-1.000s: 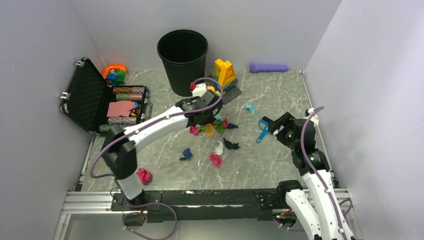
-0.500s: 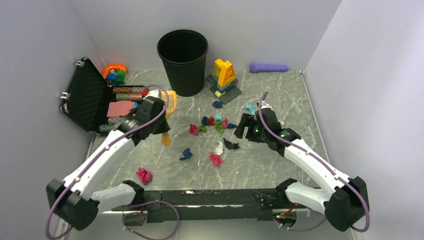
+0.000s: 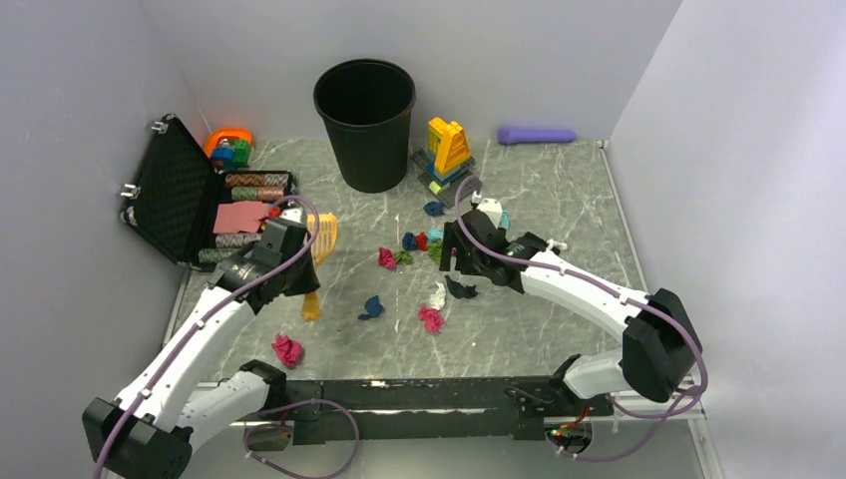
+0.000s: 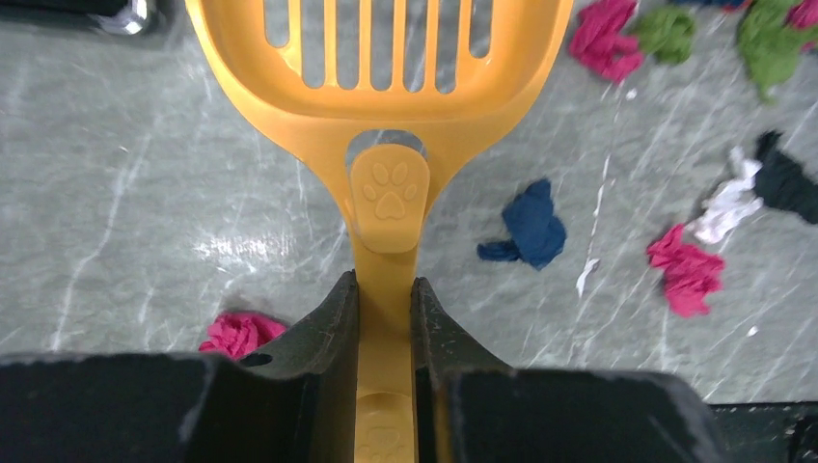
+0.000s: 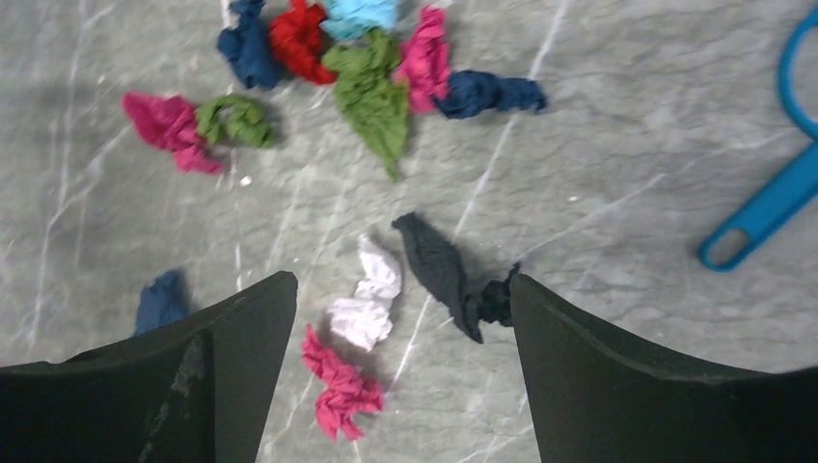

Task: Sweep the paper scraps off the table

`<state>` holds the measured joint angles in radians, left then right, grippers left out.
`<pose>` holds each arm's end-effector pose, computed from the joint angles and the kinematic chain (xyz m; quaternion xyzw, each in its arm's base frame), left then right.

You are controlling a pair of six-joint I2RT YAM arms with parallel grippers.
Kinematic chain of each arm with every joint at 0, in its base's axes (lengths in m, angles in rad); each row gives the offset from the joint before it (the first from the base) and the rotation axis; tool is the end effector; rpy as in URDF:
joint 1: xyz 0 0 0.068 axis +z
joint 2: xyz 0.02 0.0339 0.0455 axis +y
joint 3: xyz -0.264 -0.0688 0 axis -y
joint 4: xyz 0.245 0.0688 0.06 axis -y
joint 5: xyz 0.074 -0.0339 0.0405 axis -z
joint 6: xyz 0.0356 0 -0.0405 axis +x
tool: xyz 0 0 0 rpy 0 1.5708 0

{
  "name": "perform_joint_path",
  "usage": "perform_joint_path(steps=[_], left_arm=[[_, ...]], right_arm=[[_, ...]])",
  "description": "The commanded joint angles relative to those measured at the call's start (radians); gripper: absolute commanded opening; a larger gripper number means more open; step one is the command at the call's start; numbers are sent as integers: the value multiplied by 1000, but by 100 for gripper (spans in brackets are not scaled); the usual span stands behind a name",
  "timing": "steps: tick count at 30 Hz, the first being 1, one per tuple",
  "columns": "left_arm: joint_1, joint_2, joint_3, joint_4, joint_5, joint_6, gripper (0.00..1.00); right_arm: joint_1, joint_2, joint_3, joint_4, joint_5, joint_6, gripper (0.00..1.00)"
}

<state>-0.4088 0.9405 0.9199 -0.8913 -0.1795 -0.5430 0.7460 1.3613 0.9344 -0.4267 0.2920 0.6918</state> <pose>0.1653 -0.0647 0.2955 -0.0921 0.9383 -0.0722 0.3253 0.2155 0.1852 0.2434 0.0259 0.9275 0.1262 0.3510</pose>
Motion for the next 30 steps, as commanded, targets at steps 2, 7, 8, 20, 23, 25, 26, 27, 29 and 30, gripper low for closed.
perform_joint_path(steps=[2, 7, 8, 20, 23, 25, 26, 27, 29, 30], left_arm=[[4, 2, -107, 121, 115, 18, 19], [4, 47, -142, 190, 137, -2, 19], [4, 59, -143, 200, 139, -3, 19], [-114, 145, -169, 284, 88, -44, 18], [-124, 168, -164, 285, 81, -43, 18], [-127, 176, -162, 285, 78, -42, 18], [-129, 175, -163, 289, 78, -43, 18], [-129, 173, -167, 293, 78, -43, 18], [-128, 168, -171, 301, 77, -45, 19], [-128, 166, -173, 304, 75, -45, 19]], right_arm=[[-8, 6, 48, -67, 180, 63, 86], [-86, -19, 0, -80, 168, 85, 86], [-123, -25, -14, -85, 159, 92, 85], [-382, 0, -145, -58, 247, 189, 73], [-427, 49, -144, -28, 237, 198, 71], [-454, 81, -142, -4, 218, 200, 69], [-463, 96, -140, 7, 211, 204, 67], [-470, 114, -136, 16, 205, 206, 66], [-478, 151, -128, 36, 190, 208, 65], [-481, 172, -120, 42, 183, 211, 65]])
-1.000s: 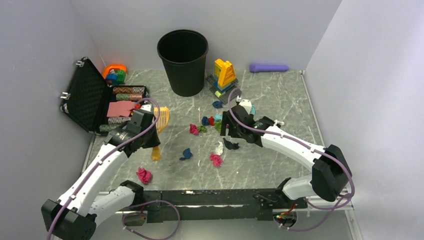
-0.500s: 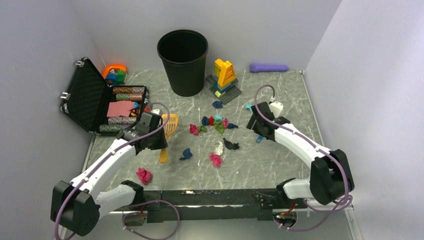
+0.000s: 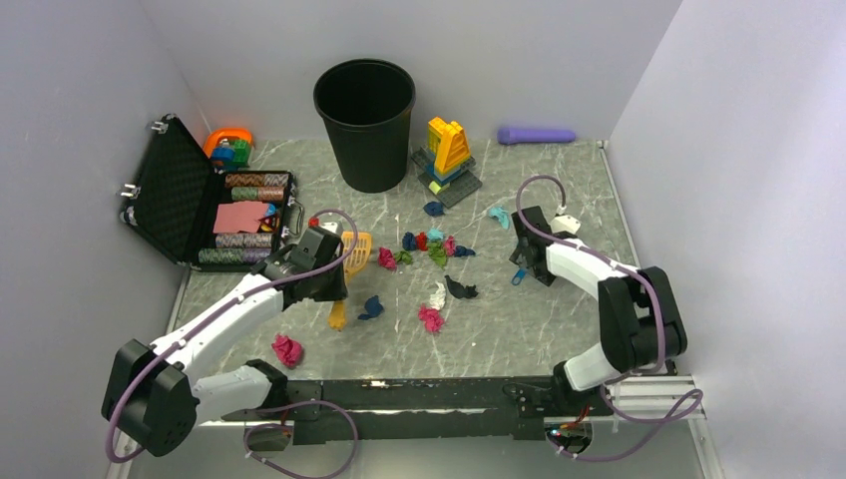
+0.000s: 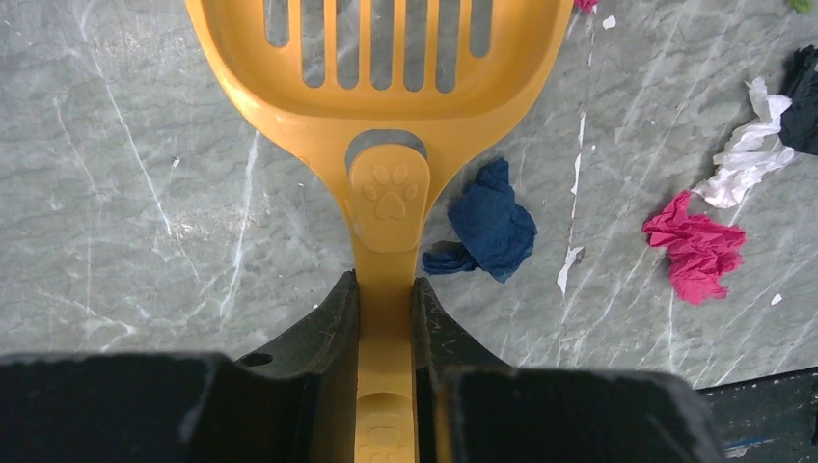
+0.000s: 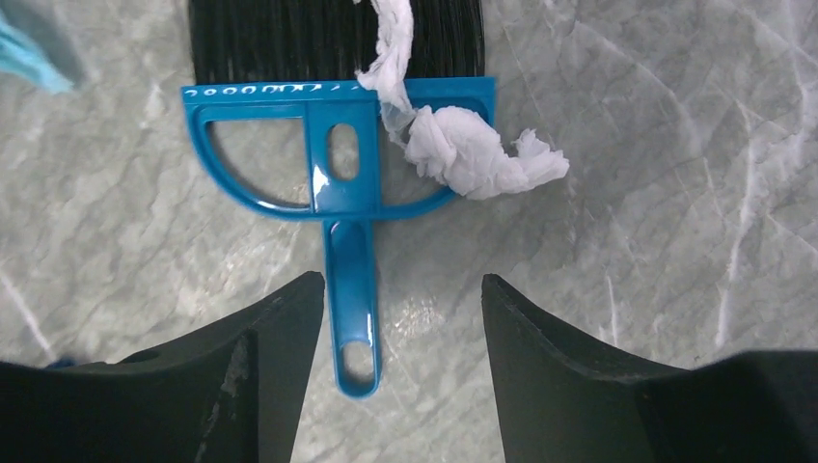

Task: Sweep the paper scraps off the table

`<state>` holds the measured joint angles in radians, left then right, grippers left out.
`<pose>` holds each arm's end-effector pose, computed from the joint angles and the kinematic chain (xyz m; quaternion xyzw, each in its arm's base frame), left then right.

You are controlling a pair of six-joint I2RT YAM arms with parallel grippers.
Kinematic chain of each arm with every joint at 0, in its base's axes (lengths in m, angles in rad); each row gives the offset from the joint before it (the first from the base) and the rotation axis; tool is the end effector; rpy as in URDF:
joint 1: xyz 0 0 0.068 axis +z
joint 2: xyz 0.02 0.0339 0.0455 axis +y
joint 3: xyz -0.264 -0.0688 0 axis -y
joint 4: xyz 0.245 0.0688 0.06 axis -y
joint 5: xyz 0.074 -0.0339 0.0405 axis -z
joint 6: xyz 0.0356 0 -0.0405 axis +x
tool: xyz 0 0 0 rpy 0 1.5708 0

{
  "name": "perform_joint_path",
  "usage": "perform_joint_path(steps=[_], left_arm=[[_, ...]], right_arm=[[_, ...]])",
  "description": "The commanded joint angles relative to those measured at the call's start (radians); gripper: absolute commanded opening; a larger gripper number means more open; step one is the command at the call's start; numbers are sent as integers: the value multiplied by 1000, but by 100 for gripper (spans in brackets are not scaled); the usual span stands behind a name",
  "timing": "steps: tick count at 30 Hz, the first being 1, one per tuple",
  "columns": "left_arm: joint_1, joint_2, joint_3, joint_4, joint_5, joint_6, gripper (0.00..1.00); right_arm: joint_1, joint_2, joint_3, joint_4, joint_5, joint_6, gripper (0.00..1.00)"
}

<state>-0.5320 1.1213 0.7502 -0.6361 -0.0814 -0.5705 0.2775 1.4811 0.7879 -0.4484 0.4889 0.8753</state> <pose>0.1858 -0.1060 0.2258 -0.0298 0.9594 -0.1122 0.2572 0.2614 0.0571 0.1702 0.3284 0.8908 -0.0857 0.3021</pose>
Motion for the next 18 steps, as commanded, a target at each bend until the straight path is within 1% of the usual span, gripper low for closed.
perform_joint_path(steps=[1, 4, 7, 9, 10, 11, 14, 18], left_arm=[[-5, -14, -6, 52, -26, -17, 19], [-6, -3, -9, 50, -54, -23, 20], [-3, 21, -8, 45, -91, -36, 20], [0, 46, -2, 36, -113, -44, 21], [6, 56, 1, 33, -118, -49, 21], [12, 66, 3, 31, -118, -51, 21], [40, 89, -1, 50, -87, -51, 22], [57, 121, -9, 70, -57, -64, 24]], right_arm=[[-15, 74, 33, 69, -22, 30, 64], [-25, 130, 43, 82, -55, 37, 60], [-32, 158, 36, 102, -87, 45, 52], [-33, 164, 27, 104, -99, 51, 38], [-32, 161, 24, 100, -100, 50, 26], [-32, 152, 22, 94, -95, 51, 18], [-28, 103, 1, 86, -104, 24, 5], [15, 10, 8, 23, -162, -39, 3]])
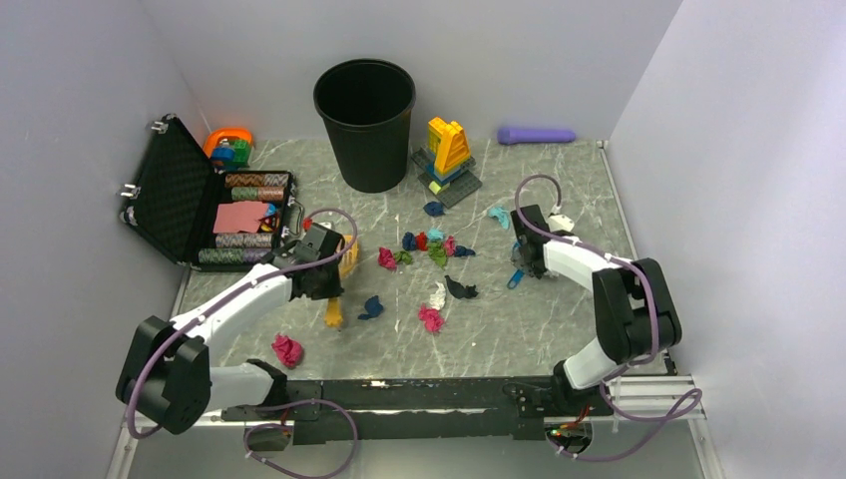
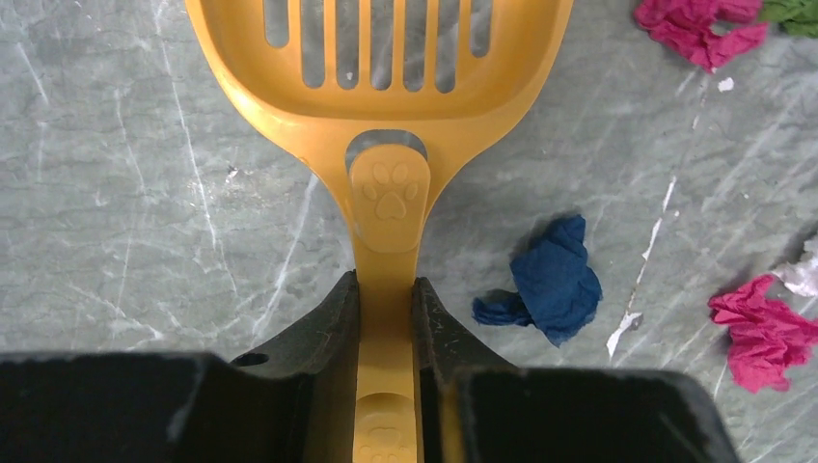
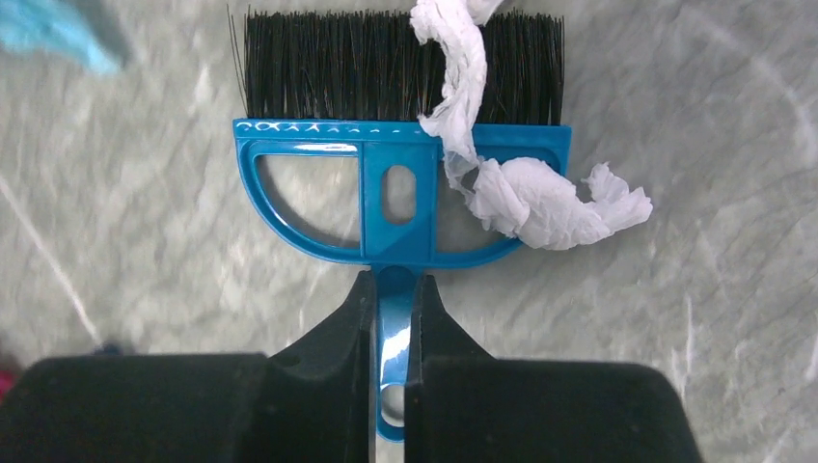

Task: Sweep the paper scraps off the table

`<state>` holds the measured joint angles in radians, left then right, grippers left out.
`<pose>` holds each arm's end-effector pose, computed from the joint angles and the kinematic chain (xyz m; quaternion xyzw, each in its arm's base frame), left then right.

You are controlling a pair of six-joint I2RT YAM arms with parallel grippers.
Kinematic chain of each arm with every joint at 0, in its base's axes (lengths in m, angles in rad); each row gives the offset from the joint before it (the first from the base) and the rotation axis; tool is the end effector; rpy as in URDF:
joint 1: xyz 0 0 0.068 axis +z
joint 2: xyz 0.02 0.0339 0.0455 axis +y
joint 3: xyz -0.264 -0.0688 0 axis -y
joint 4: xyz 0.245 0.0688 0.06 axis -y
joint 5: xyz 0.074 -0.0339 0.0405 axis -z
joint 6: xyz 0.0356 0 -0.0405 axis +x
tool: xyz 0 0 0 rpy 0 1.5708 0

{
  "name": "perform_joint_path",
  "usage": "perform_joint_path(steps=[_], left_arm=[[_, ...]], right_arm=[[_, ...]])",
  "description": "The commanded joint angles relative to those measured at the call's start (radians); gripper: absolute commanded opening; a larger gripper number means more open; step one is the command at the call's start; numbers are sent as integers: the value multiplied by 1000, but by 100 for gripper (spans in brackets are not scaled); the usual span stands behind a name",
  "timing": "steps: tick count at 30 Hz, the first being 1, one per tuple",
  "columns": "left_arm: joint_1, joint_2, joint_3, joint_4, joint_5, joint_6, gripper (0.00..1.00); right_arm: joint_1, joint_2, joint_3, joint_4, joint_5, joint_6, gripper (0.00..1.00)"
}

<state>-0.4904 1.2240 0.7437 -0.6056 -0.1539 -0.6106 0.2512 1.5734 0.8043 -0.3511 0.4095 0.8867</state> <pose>0.2021 -0.1017 0.2052 -0.0766 0.9650 -0.0616 0.2430 0.2795 0.0571 0.1542 0.3413 0.8924 -0.0491 0.2910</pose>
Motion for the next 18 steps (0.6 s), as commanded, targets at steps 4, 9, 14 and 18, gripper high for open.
perform_joint_path(steps=[4, 9, 14, 18], left_arm=[[16, 27, -14, 63, 49, -20, 39], [15, -67, -35, 107, 109, -13, 76], [15, -124, 47, 36, 116, 11, 84], [15, -161, 74, 70, 240, 7, 87]], right_arm=[[120, -192, -7, -146, -162, -103, 2], [168, -299, -8, -190, -309, -195, 3], [171, -417, -30, -156, -512, -277, 4], [191, -533, -81, 4, -722, -327, 0]])
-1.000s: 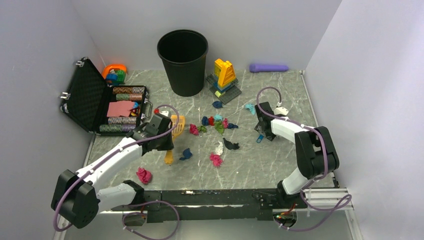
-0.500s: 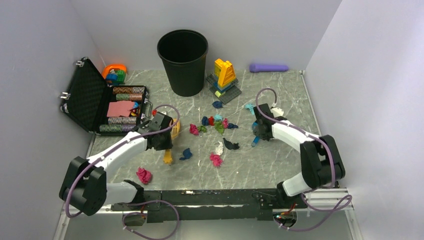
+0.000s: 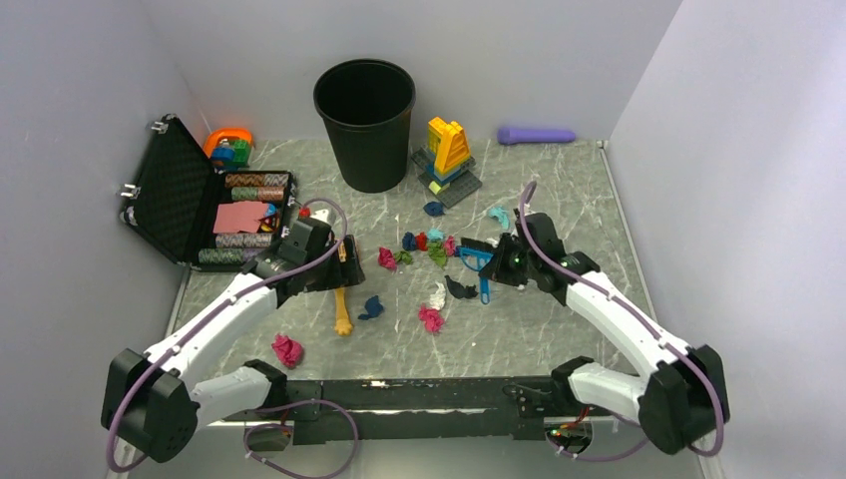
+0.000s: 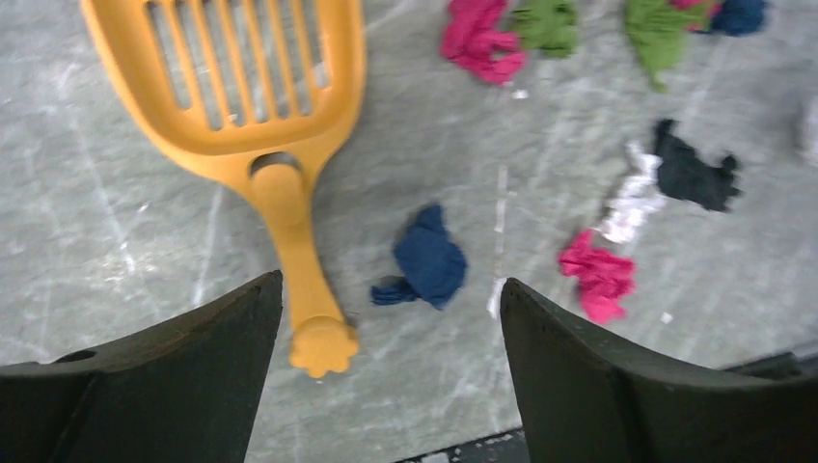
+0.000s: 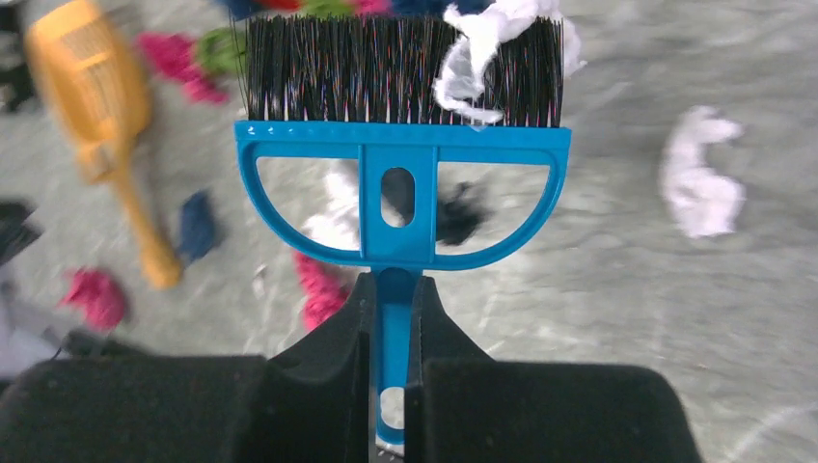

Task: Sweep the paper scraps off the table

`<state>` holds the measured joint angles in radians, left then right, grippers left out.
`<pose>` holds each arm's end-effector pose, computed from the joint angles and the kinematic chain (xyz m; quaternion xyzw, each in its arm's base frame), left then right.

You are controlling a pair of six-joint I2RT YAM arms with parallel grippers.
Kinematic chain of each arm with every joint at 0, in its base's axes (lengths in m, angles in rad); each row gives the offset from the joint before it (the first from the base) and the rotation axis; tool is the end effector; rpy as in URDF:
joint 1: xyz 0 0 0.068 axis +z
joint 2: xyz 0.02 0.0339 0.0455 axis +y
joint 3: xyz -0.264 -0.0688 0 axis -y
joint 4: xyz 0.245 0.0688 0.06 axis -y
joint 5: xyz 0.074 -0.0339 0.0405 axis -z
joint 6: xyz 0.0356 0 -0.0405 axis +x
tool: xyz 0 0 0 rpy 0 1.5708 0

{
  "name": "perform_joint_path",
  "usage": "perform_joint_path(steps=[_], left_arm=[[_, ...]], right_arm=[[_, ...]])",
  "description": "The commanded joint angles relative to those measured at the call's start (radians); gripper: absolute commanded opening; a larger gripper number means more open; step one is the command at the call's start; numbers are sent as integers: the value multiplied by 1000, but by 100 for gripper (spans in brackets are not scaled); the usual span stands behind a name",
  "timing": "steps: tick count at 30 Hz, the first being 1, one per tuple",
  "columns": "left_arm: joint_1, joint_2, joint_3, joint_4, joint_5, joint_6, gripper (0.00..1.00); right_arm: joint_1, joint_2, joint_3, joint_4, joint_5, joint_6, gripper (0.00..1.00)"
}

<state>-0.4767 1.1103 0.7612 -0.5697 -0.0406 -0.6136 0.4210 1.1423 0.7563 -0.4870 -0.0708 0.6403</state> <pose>0.1961 -0.0996 0.2355 -0.0713 0.9445 -0.1496 0.2837 0.2091 0.0964 0.2331 0.0907 0.9348 0.2016 0.2778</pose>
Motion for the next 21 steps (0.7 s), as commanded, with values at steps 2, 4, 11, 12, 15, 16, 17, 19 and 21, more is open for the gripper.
perform_joint_path(steps=[2, 4, 11, 12, 15, 16, 17, 19, 21], left_arm=[[1, -59, 60, 70, 201, -6, 90], [1, -60, 66, 108, 267, -23, 91], [2, 44, 181, 121, 440, -25, 92], [5, 60, 199, 117, 454, -18, 92], [30, 92, 237, 98, 484, -15, 92], [38, 98, 243, 98, 498, -15, 92], [43, 106, 245, 102, 513, -17, 91], [44, 127, 255, 105, 564, -21, 90], [45, 151, 256, 108, 604, -26, 86]], right_arm=[[49, -129, -43, 180, -273, -99, 0], [77, -135, -45, 205, -293, -122, 0], [307, -31, 28, 197, -159, -260, 0], [352, -14, 39, 193, -107, -274, 0], [439, 17, 46, 200, 11, -292, 0], [452, 21, 42, 211, 16, -298, 0], [461, 22, 37, 225, 8, -304, 0], [469, 27, 33, 250, -12, -307, 0], [470, 32, 33, 262, -29, -306, 0]])
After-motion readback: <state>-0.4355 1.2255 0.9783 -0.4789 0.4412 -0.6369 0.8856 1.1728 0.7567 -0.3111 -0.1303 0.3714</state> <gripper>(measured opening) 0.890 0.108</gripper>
